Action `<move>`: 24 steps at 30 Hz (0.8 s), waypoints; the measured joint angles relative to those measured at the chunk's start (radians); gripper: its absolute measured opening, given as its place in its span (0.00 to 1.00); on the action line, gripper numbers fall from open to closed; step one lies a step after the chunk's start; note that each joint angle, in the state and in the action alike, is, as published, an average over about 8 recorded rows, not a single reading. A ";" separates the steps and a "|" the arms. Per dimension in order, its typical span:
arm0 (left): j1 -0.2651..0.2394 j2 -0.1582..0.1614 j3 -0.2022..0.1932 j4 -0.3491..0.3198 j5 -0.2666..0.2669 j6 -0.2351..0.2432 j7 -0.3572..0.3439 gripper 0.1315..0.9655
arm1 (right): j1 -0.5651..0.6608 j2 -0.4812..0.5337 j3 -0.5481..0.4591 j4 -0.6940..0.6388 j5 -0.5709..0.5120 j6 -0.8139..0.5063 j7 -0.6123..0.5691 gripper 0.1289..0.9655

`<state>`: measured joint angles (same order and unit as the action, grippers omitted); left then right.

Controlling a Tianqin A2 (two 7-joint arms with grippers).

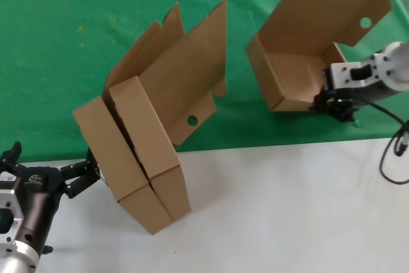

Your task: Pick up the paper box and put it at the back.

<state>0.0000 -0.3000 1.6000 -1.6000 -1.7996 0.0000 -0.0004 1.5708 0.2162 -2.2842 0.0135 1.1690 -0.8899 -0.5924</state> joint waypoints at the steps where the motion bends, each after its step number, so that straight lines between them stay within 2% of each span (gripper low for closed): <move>1: 0.000 0.000 0.000 0.000 0.000 0.000 0.000 1.00 | -0.002 -0.007 0.003 0.000 0.001 0.006 0.003 0.03; 7: 0.000 0.000 0.000 0.000 0.000 0.000 0.000 1.00 | -0.006 -0.033 0.020 -0.001 0.007 0.016 0.020 0.03; 16: 0.000 0.000 0.000 0.000 0.000 0.000 0.000 1.00 | -0.008 -0.034 0.059 0.001 0.034 0.002 0.005 0.09; 24: 0.000 0.000 0.000 0.000 0.000 0.000 0.000 1.00 | -0.021 0.031 0.152 0.012 0.120 -0.065 -0.057 0.24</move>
<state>0.0000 -0.3000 1.6000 -1.6000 -1.7997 0.0000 -0.0004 1.5499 0.2470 -2.1322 0.0260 1.2885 -0.9545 -0.6490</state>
